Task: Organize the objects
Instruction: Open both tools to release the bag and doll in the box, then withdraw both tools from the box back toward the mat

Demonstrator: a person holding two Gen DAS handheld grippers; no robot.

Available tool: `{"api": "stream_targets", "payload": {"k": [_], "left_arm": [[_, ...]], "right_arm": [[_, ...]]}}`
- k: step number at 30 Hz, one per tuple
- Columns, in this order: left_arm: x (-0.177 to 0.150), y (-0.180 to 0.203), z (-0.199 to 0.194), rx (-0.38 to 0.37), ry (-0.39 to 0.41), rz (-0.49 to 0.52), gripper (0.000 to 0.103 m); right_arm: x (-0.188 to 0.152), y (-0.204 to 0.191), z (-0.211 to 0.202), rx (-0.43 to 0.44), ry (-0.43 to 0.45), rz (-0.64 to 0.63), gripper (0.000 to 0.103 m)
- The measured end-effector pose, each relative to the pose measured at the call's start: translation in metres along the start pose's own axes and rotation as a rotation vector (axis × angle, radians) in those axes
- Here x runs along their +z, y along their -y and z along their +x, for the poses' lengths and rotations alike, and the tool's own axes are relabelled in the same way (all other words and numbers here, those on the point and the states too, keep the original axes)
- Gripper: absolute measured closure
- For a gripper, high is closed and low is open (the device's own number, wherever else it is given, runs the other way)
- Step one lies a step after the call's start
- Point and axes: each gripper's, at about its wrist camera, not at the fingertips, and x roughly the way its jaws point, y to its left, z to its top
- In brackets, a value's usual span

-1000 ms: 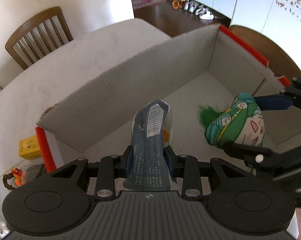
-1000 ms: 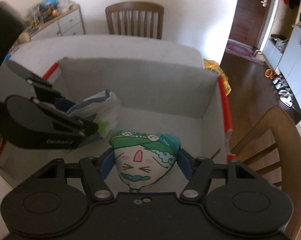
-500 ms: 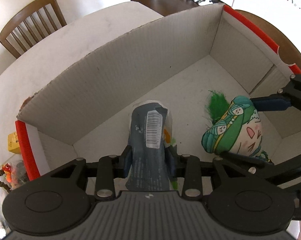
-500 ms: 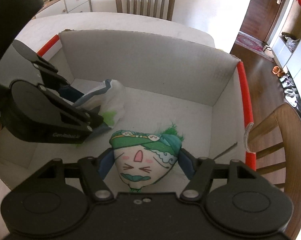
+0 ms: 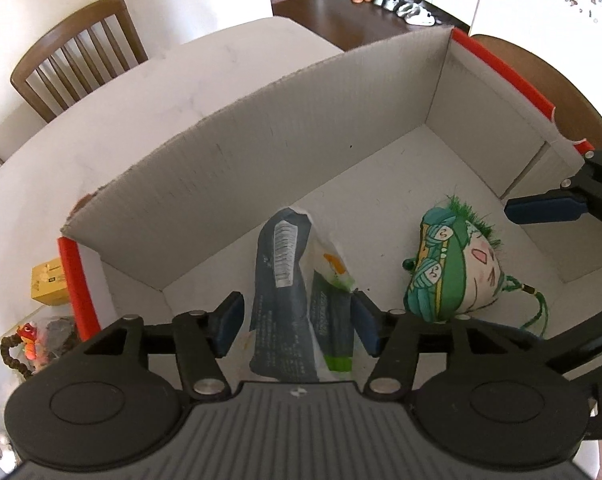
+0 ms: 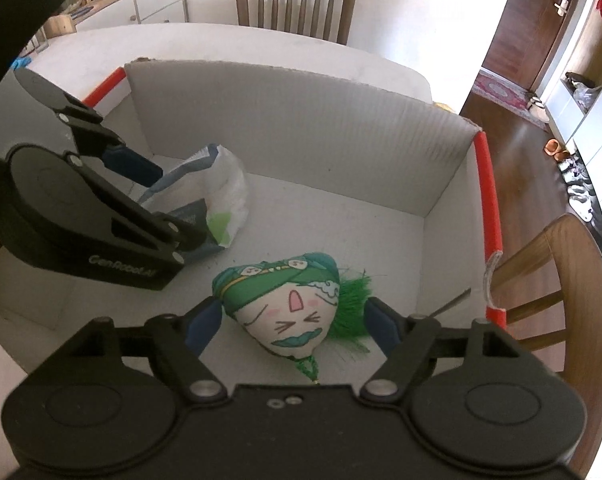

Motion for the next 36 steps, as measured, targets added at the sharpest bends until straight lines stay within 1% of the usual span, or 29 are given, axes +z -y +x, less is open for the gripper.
{"api": "stream_targets", "payload": {"k": [4,11,17,24,29,35,36], "left_arm": [[-0.003,-0.004,-0.008,0.003,0.029,-0.011,0.044],[-0.015,-0.011,-0.043,-0.014,0.094,-0.031,0.044],[-0.026,-0.014,-0.077,-0.029,0.168,-0.058,0.044],[-0.047,-0.026,-0.113,-0.057,0.245,-0.081,0.044],[-0.07,-0.043,-0.14,-0.077,0.299,-0.106,0.044],[-0.097,-0.066,-0.165,-0.069,0.343,-0.121,0.044],[-0.102,-0.071,-0.168,-0.068,0.35,-0.124,0.042]], "right_arm": [[-0.002,0.002,-0.014,0.01,0.026,0.007,0.025],[0.001,0.0,-0.047,0.02,0.098,0.051,0.025],[0.002,-0.007,-0.071,0.033,0.152,0.073,0.025],[0.004,-0.029,-0.098,0.051,0.212,0.101,0.025],[0.007,-0.05,-0.116,0.066,0.256,0.119,0.025],[0.008,-0.081,-0.129,0.083,0.289,0.141,0.025],[0.009,-0.088,-0.129,0.085,0.291,0.146,0.025]]}}
